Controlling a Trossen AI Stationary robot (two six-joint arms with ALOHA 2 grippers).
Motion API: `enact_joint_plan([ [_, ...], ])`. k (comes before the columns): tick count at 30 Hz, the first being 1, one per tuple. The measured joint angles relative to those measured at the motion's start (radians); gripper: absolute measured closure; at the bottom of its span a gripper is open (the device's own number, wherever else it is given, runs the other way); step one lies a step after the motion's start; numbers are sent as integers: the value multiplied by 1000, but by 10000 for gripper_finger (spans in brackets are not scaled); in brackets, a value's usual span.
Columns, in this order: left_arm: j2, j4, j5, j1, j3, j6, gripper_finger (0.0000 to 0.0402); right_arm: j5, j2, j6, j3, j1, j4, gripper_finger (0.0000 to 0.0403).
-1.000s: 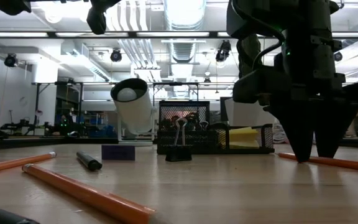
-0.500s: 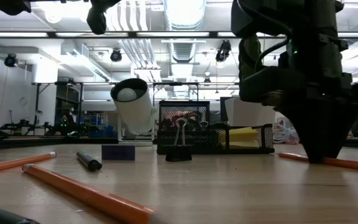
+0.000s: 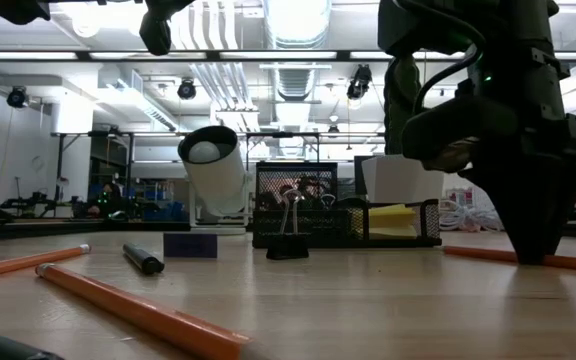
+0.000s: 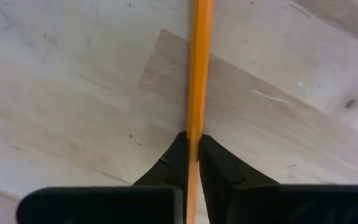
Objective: Pick and place office supplies into organizer
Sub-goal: Put the right yellow pencil into the black desk organizer
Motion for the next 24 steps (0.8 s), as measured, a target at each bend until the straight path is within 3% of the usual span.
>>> enact_joint_plan([
  [11,0,0,0,0,0,0,244,-2,5,-79,41,1,-5,390],
  [24,0,0,0,0,0,0,244,16,-57,-60,51,1,-2,390],
])
